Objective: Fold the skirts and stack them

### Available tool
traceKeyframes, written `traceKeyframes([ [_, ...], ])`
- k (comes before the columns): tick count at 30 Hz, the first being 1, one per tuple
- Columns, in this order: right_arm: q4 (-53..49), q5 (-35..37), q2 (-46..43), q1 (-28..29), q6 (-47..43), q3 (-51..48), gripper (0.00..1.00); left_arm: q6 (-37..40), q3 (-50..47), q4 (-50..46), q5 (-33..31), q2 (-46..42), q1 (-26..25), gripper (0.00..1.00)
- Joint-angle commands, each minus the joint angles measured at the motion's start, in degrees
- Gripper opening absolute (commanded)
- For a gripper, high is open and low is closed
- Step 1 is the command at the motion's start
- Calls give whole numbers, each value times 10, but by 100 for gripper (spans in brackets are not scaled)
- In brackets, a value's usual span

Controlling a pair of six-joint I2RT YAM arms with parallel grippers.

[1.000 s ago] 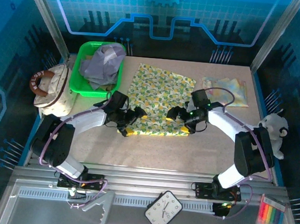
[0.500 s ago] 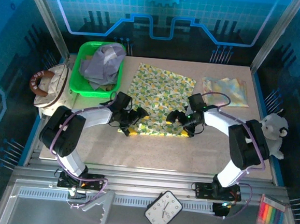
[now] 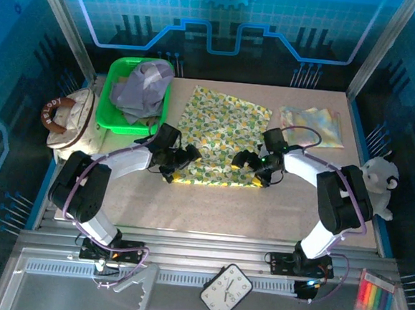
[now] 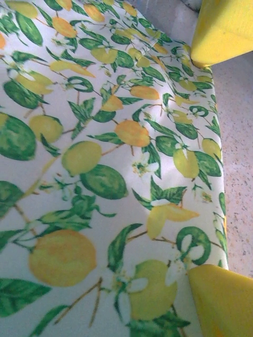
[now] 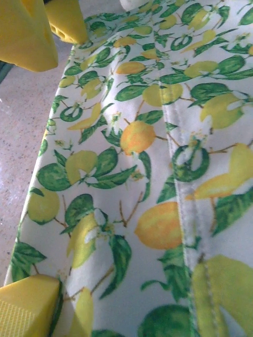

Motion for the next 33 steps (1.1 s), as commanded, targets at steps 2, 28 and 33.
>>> traceKeyframes([
  [2,-9,13,28,-11,-4,4,100,21,-7,-33,-31,8,18,99],
  [28,43,20,-5,-11,66,-34,100,-18,-107,-131,-87,-138,58,68],
  [33,29,52,-69,-11,67,-35,100,-25,-111,-95,-75,-114,58,57],
])
